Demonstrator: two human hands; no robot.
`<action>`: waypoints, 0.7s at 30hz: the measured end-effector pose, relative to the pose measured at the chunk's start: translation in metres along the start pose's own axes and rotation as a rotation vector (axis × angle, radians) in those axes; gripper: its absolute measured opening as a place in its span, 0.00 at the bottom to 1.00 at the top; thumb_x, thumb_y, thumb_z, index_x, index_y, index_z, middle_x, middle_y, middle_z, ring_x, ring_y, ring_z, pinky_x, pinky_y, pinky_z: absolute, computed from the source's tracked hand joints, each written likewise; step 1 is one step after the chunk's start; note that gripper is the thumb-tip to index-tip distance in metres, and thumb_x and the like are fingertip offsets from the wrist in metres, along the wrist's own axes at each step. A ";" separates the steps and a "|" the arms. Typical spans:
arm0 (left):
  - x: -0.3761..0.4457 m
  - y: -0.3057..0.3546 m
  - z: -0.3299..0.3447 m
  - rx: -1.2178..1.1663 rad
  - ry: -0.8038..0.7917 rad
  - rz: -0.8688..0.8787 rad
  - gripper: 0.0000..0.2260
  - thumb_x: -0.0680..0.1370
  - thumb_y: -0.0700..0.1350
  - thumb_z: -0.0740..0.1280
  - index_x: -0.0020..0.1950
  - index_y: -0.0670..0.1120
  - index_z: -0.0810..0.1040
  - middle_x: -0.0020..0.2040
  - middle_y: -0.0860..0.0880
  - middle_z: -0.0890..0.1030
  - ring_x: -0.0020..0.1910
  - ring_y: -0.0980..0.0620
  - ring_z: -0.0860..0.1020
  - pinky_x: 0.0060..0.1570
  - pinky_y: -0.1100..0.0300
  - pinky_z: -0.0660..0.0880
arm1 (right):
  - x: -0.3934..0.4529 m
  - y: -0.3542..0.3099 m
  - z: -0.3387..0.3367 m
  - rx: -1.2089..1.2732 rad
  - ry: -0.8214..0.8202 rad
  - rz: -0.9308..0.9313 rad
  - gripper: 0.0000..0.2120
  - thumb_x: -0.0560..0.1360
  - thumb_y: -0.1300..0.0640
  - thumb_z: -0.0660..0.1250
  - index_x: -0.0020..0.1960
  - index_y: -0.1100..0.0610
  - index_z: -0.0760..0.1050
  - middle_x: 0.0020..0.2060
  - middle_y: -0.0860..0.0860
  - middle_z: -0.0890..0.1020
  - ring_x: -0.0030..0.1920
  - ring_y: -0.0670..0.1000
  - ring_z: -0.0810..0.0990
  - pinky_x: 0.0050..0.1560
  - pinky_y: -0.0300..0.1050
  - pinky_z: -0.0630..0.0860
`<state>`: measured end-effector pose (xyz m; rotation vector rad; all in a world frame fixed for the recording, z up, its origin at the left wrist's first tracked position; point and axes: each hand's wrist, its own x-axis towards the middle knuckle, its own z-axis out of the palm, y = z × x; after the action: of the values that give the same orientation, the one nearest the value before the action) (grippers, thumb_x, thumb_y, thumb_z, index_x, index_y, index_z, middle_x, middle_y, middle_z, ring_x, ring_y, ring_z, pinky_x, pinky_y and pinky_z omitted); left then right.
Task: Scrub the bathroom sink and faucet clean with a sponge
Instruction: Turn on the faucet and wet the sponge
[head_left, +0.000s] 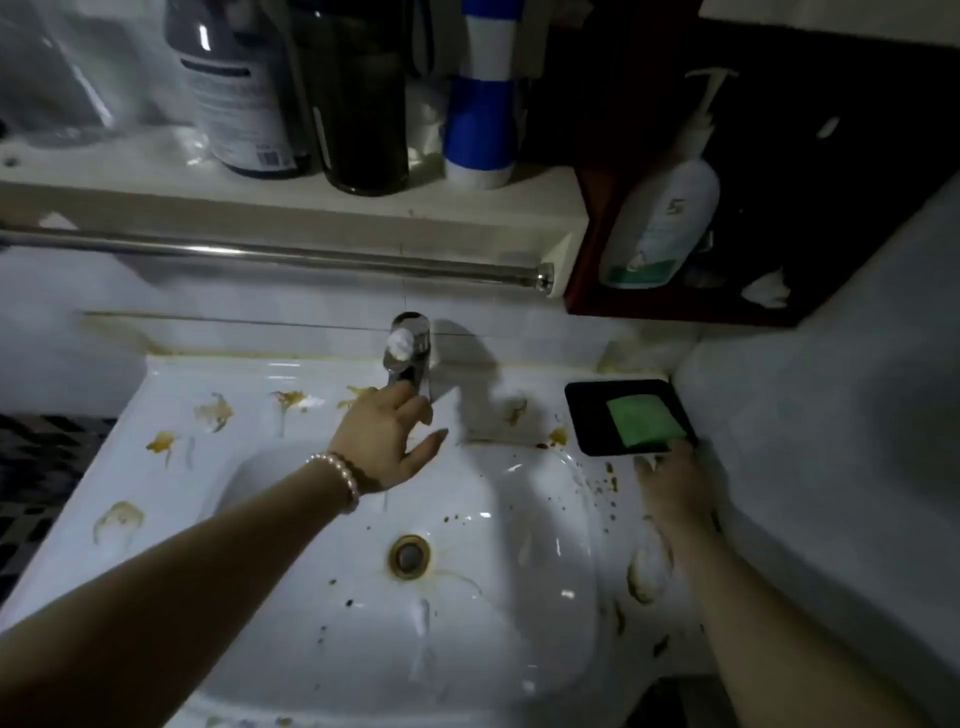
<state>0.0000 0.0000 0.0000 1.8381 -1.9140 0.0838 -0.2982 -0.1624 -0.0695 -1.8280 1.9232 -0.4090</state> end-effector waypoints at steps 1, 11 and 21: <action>0.002 -0.001 0.004 -0.019 0.050 -0.023 0.19 0.73 0.54 0.59 0.40 0.40 0.78 0.37 0.43 0.78 0.32 0.45 0.76 0.36 0.57 0.72 | 0.015 -0.001 -0.003 -0.059 0.013 -0.027 0.25 0.75 0.53 0.66 0.66 0.65 0.66 0.61 0.64 0.73 0.59 0.63 0.74 0.57 0.57 0.74; -0.017 -0.005 0.007 -0.044 0.180 -0.427 0.18 0.72 0.57 0.56 0.38 0.43 0.76 0.37 0.53 0.69 0.32 0.53 0.68 0.30 0.65 0.62 | 0.090 -0.005 0.003 -0.630 -0.133 -0.087 0.50 0.63 0.31 0.68 0.72 0.62 0.56 0.65 0.62 0.68 0.65 0.62 0.68 0.65 0.55 0.67; -0.015 -0.023 -0.001 -0.504 0.291 -0.989 0.14 0.76 0.46 0.61 0.34 0.41 0.76 0.33 0.41 0.77 0.34 0.47 0.72 0.39 0.55 0.70 | 0.023 -0.063 0.028 0.175 -0.114 -0.255 0.33 0.60 0.54 0.78 0.57 0.58 0.62 0.59 0.61 0.66 0.54 0.64 0.72 0.50 0.57 0.76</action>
<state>0.0219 0.0120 -0.0112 2.0311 -0.6058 -0.3950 -0.2307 -0.1872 -0.0640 -1.9397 1.5332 -0.5261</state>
